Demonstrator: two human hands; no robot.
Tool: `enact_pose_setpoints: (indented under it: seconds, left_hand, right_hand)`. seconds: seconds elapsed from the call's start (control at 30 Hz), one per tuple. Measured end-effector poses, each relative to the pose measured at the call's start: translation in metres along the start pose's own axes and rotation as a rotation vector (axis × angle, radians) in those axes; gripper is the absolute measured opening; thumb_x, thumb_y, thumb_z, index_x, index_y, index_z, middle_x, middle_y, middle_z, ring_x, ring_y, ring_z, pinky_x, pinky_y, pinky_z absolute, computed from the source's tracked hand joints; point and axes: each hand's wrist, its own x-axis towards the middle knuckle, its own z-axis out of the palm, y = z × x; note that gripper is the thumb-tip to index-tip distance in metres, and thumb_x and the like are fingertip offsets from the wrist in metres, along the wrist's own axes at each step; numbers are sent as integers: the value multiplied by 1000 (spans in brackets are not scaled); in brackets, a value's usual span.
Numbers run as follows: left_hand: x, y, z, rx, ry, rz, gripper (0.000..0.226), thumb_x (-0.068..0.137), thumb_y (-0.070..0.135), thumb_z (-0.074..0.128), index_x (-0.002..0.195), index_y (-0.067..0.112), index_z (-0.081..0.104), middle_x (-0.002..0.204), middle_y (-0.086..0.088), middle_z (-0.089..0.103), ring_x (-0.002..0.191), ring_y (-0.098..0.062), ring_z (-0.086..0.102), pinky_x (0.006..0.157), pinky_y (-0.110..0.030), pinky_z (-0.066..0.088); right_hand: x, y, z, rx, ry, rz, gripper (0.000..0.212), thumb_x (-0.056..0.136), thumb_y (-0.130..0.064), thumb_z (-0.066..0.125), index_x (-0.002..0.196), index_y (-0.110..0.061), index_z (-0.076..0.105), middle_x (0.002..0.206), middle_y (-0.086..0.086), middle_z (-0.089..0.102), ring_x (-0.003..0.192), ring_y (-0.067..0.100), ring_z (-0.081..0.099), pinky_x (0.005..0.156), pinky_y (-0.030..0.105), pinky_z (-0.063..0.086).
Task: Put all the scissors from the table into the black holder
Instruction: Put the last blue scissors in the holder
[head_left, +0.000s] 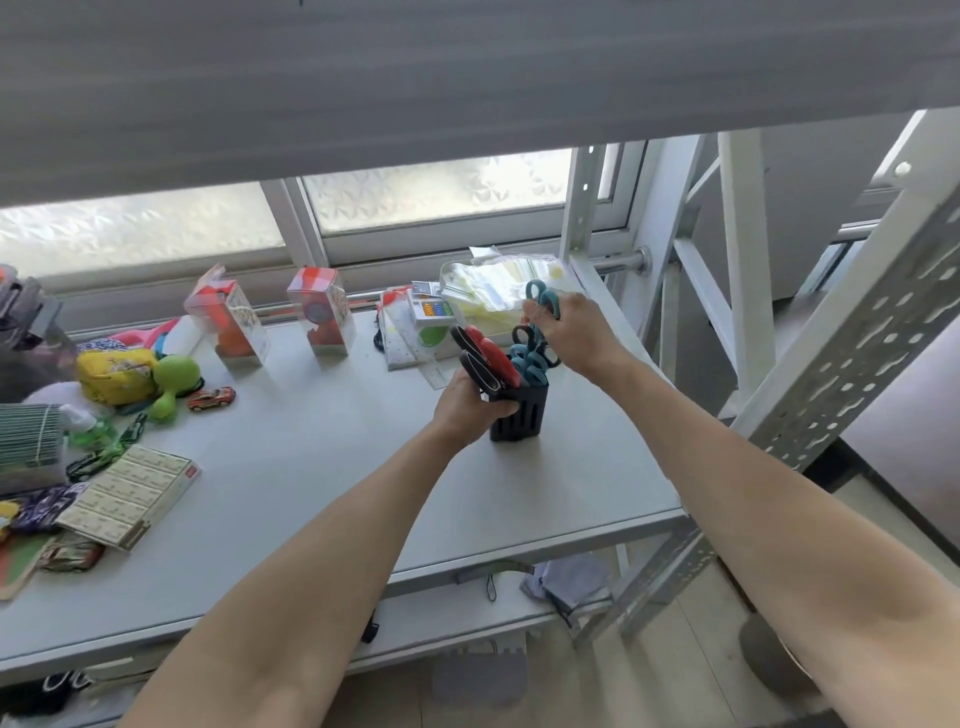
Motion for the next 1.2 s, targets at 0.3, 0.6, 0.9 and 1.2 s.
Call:
enact_pose_setpoints:
  seconds: [0.3, 0.6, 0.9, 1.2]
  left_hand:
    - [2, 1, -1, 31, -11, -21, 51, 79, 14, 77, 127, 15, 60, 116, -12, 68, 111, -35, 63, 90, -45, 53]
    - [-7, 9, -4, -8, 82, 80, 31, 72, 28, 83, 100, 20, 72, 106, -3, 73, 104, -21, 66, 95, -44, 53]
    - [-8, 14, -9, -13, 81, 189, 38, 67, 44, 82, 92, 19, 67, 96, -2, 70, 99, -23, 66, 92, -50, 53]
    - [0, 13, -14, 17, 126, 225, 80, 63, 37, 89, 126, 17, 43, 115, -4, 56, 110, -18, 57, 96, -36, 51]
  right_hand:
    - [0, -3, 5, -68, -95, 44, 33, 101, -39, 45, 87, -10, 54, 81, 7, 57, 78, 23, 51, 70, 28, 33]
    - [-8, -3, -7, 141, -249, 131, 50, 97, -55, 37, 94, -14, 64, 88, 0, 55, 84, 14, 51, 79, 27, 42]
    - [-10, 5, 4, 221, -162, 104, 50, 99, -56, 28, 72, -26, 58, 78, -2, 61, 79, 17, 59, 86, 44, 47]
    - [-19, 20, 18, 353, -251, 168, 66, 97, -61, 29, 146, -20, 40, 150, 0, 43, 139, 17, 37, 118, 39, 25]
